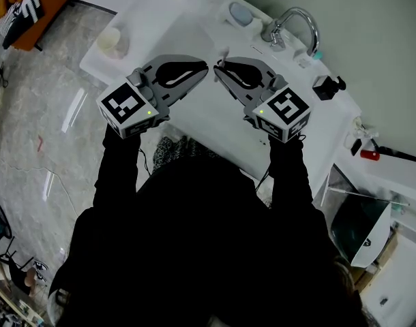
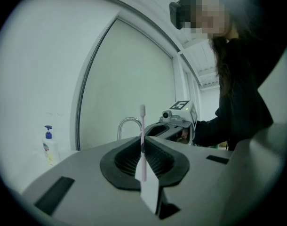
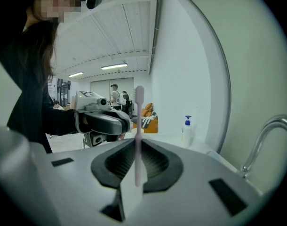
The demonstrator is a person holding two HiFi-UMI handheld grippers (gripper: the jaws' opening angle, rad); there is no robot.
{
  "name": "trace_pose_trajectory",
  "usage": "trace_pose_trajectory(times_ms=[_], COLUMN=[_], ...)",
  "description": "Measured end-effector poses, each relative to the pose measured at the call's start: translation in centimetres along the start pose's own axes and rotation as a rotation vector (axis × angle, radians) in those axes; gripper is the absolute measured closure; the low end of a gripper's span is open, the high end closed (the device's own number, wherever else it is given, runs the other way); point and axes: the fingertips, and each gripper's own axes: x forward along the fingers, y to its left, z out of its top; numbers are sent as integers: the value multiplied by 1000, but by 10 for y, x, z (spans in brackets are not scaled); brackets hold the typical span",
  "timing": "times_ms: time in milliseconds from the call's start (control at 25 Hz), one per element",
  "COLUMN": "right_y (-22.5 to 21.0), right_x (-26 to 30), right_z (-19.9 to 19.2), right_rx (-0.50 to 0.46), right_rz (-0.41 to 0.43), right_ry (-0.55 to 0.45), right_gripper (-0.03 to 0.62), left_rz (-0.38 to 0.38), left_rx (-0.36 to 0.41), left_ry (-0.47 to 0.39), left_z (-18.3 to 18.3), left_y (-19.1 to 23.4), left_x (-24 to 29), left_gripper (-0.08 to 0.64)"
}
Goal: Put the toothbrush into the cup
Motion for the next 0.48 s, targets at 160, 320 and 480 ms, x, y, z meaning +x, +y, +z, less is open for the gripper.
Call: trace_pose_trajectory(times_ms=[160, 320, 480], right_y=[-11, -22, -34], right_x=[-3, -3, 1], right_z=[3, -4, -9], right_rx=[17, 31, 50], right_rz=[-22, -52, -61], right_ry=[-21, -25, -36], right_gripper=[545, 545, 545], left_rz=[50, 123, 184], left_rx=[-16, -1, -11], left_ry=[-2, 4, -8], left_z=[1, -1, -2], left_y=[9, 22, 37], left_x=[0, -2, -4], left_gripper=[538, 549, 551])
